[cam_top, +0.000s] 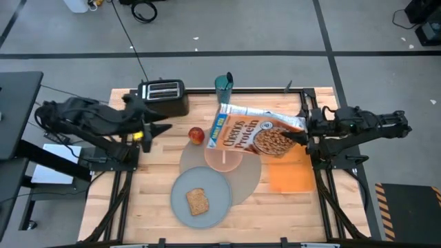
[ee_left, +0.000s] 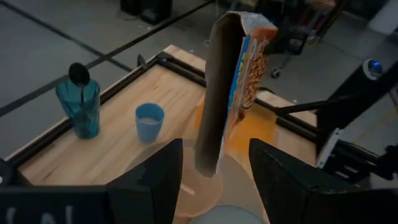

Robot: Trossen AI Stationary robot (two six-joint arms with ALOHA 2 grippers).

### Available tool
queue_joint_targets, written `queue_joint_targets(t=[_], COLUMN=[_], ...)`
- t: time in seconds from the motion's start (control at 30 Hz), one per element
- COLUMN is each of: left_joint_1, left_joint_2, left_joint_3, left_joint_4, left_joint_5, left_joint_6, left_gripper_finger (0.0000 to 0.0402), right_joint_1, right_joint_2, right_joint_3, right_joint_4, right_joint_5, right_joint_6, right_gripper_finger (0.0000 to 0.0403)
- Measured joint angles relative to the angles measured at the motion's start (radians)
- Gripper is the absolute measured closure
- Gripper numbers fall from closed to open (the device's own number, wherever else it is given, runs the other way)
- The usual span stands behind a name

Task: Arrange a breakfast setting
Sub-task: Pour the cereal from the cereal box into the light orange bowl

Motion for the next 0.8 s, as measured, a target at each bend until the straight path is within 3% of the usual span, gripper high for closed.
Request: queue_joint_targets(t=[0.2, 0.33, 0.5, 0.8], left_joint_1=[0.037, 0.097, 0.158, 0.225], left_joint_2=[0.076, 0.101, 0.115, 0.121], left_joint_3=[0.0, 0.0, 0.0, 0.0], left_joint_4=[0.004, 0.037, 0.061, 0.075], left_joint_5=[-0.017, 0.021, 0.102, 0.106], left_joint_6=[-0.008, -0.01, 0.009, 0.063], left_gripper_finger=[0.021, 0.021, 0.021, 0.021], right_joint_1=[0.0, 0.0, 0.0, 0.0], right_joint_2=[-0.091, -0.084, 0.021, 0.304], right_joint_3=[0.0, 0.045, 0.148, 0.356], right_joint_4=[-0.186, -0.338, -0.461, -0.577], right_joint_5=[-0.007, -0.007, -0.007, -0.006], right_joint_6=[0.02, 0.02, 0.003, -0.125], right_gripper_finger=[0.0172, 0.0172, 0.0172, 0.0172])
